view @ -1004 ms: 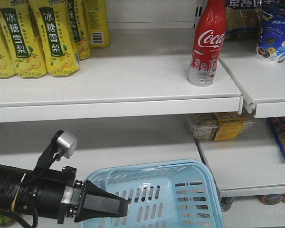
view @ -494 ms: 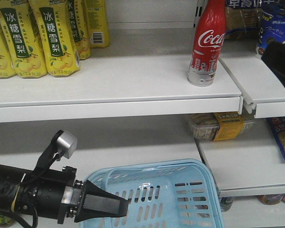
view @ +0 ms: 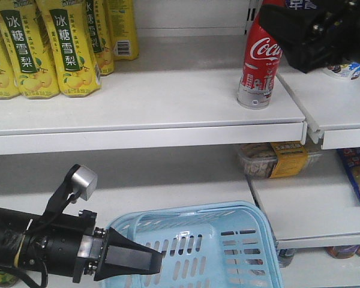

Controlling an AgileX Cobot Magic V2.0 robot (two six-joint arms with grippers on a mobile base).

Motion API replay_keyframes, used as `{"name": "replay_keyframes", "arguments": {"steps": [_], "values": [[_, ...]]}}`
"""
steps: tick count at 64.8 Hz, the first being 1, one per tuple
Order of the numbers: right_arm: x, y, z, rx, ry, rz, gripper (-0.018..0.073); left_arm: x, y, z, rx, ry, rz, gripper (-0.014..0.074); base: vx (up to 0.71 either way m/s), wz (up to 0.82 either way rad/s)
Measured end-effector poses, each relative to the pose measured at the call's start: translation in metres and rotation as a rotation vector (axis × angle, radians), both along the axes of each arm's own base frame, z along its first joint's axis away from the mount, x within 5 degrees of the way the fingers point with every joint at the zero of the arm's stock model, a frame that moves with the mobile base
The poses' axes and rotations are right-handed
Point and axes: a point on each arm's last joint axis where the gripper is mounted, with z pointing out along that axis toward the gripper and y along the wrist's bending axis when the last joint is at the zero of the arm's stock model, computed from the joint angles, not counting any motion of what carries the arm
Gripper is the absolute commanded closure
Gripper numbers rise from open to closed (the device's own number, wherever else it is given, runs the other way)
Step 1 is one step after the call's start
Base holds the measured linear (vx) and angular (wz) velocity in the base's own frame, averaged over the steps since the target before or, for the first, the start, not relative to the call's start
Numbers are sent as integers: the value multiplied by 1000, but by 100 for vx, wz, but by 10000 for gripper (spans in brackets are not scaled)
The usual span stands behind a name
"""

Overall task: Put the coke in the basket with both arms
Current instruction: 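Raise the open right gripper toward the red Coca-Cola bottle, then close the right gripper around the Coca-Cola bottle neck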

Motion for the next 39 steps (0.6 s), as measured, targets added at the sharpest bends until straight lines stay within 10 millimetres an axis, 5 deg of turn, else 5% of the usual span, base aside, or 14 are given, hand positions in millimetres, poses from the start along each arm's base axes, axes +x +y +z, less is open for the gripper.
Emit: {"name": "replay_keyframes", "arguments": {"steps": [25,39], "values": [[64,15,-14,-6,75,-116,1,0,0,0,0,0,0,603,0,0],[68,19,-19,-7,91,-77,326,0,0,0,0,0,0,603,0,0]]}}
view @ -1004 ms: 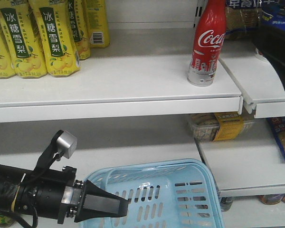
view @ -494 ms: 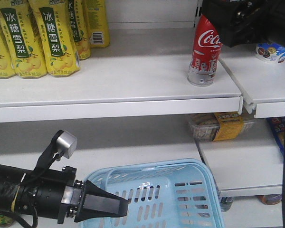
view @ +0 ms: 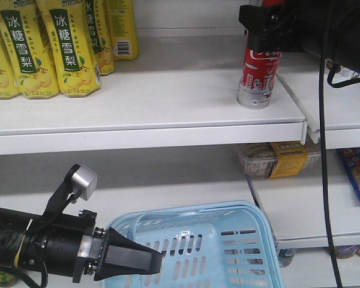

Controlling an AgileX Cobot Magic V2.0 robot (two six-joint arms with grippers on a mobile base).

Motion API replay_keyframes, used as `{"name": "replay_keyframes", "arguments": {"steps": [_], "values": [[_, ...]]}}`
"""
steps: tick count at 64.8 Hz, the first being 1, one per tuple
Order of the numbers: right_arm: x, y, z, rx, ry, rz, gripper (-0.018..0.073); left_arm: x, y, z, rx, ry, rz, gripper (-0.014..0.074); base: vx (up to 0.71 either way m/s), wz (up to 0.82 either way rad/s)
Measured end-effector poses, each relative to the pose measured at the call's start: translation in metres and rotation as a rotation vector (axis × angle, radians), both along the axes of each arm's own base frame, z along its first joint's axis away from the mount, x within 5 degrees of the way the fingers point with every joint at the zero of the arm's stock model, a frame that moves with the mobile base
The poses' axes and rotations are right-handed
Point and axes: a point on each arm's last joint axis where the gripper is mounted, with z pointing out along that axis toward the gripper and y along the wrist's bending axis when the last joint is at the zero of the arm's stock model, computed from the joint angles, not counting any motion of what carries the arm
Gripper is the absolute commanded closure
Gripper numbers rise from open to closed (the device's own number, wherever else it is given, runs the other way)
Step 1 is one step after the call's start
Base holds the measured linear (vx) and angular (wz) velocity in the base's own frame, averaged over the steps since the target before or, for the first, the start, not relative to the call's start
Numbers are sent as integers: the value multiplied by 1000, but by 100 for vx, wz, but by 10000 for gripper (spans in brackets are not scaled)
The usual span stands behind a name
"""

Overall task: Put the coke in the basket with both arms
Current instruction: 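Close the right gripper around the Coca-Cola bottle neck, then lift the bottle off the shelf and lower it over the basket, then open the right gripper to drop the bottle into the basket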

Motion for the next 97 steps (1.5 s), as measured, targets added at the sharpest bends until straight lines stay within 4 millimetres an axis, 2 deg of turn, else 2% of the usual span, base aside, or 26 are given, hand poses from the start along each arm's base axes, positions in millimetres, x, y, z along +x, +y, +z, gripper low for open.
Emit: {"name": "replay_keyframes", "arguments": {"steps": [5,9,18,25,34,42,54,61,68,81,87,97], "values": [[0,1,1,3,-3,7,487,0,0,0,0,0,0,603,0,0],[-1,1,2,6,-3,13,575,0,0,0,0,0,0,603,0,0],[-7,3,7,9,-20,51,568,0,0,0,0,0,0,603,0,0],[-21,6,16,21,-37,122,564,0,0,0,0,0,0,603,0,0],[-56,10,35,6,-61,259,564,0,0,0,0,0,0,603,0,0],[-95,10,49,-42,-39,368,564,0,0,0,0,0,0,603,0,0],[-141,6,47,-153,134,487,563,0,0,0,0,0,0,603,0,0],[-158,4,31,-186,250,529,563,0,0,0,0,0,0,603,0,0],[-164,3,-1,-180,363,539,563,0,0,0,0,0,0,603,0,0],[-159,3,-88,-87,533,488,563,0,0,0,0,0,0,603,0,0],[-156,2,-113,-43,528,445,563,0,0,0,0,0,0,603,0,0],[-150,3,-141,46,557,405,563,0,0,0,0,0,0,603,0,0]]}}
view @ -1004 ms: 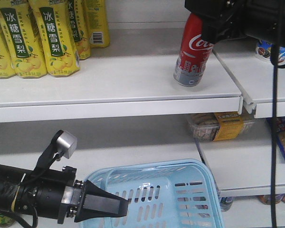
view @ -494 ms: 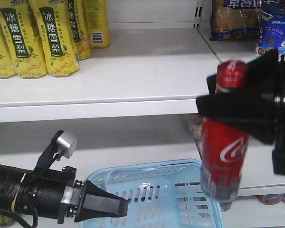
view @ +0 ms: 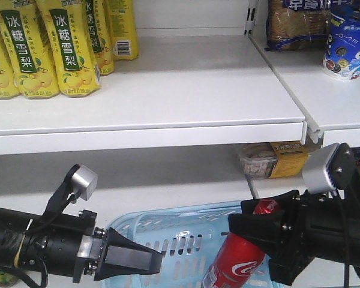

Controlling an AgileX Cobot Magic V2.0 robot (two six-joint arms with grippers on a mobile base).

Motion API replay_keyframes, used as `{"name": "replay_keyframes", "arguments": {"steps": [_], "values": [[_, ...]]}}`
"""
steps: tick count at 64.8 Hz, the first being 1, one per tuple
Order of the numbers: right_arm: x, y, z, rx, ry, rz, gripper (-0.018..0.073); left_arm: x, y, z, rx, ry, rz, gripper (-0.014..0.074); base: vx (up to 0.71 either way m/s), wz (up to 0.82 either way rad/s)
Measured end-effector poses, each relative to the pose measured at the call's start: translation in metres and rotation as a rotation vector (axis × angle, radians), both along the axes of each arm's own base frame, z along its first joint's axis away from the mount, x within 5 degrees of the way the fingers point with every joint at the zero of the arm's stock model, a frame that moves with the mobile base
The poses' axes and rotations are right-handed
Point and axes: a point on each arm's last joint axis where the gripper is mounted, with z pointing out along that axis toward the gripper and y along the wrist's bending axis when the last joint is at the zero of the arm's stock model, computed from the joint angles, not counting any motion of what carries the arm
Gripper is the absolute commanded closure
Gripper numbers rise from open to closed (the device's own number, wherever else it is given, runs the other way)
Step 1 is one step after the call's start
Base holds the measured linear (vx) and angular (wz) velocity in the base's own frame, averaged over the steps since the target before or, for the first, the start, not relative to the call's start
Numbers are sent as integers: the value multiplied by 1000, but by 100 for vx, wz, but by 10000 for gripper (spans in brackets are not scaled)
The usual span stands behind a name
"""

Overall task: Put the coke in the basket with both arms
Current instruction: 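Open the right gripper to drop the bottle into the basket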

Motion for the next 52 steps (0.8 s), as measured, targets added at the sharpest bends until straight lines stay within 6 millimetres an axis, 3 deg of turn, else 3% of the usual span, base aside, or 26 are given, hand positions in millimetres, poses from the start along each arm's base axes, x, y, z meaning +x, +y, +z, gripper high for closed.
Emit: {"name": "replay_keyframes", "arguments": {"steps": [26,37,52], "values": [[28,4,-47,-59,162,-27,519,0,0,0,0,0,0,603,0,0],[33,4,-58,-80,202,-24,396,0,0,0,0,0,0,603,0,0],[34,5,-59,-71,209,-21,120,0,0,0,0,0,0,603,0,0]]}}
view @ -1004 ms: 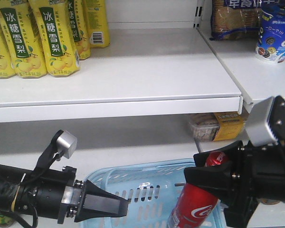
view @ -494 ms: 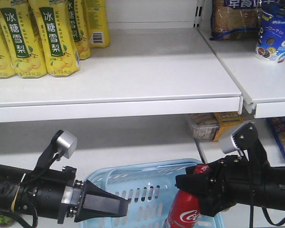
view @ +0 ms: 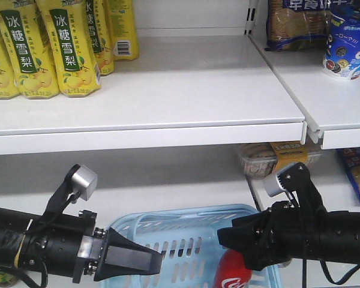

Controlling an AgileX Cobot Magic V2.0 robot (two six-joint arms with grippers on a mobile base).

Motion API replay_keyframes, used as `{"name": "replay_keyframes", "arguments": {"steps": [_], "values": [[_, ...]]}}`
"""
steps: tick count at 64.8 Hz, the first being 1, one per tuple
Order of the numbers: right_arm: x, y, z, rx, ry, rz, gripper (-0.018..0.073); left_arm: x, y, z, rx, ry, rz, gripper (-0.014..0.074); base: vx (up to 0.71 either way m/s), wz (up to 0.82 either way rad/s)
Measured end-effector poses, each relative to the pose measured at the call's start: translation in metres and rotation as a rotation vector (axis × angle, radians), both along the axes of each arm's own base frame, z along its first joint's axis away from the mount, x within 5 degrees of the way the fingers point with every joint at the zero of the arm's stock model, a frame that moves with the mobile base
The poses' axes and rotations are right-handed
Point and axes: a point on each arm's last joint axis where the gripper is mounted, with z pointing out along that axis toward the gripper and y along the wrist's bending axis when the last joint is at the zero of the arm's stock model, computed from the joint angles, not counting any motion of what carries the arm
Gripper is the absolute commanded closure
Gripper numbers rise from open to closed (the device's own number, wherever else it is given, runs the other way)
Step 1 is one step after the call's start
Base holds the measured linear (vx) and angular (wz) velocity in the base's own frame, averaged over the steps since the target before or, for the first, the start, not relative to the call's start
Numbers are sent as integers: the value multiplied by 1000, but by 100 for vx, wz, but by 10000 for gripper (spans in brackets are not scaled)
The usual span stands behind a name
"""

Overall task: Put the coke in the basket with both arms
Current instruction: 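Open the right gripper to drop the bottle into the basket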

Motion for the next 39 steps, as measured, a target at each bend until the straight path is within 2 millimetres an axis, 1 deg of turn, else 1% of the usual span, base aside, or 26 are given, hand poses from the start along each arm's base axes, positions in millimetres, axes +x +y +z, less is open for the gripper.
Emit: {"name": "replay_keyframes", "arguments": {"steps": [6,9,17,22,24,30,37,39], "values": [[0,0,0,8,2,-7,51,0,0,-1,13,-2,-4,603,0,0],[0,0,1,9,2,-8,36,0,1,-4,32,-5,-4,603,0,0],[1,0,1,13,5,-13,45,-1,0,-4,39,-5,-13,603,0,0],[1,0,1,18,12,-18,79,-2,1,-6,59,-12,-22,603,0,0],[0,0,1,20,14,-21,99,-2,1,-6,62,-13,-25,604,0,0],[-1,0,5,29,5,-27,196,-2,1,-7,65,-14,-27,604,0,0],[-5,-1,14,45,-17,-37,365,-1,0,-5,41,-6,-13,604,0,0],[-6,-1,16,48,-27,-38,429,-1,0,-4,37,-5,-10,604,0,0]]}}
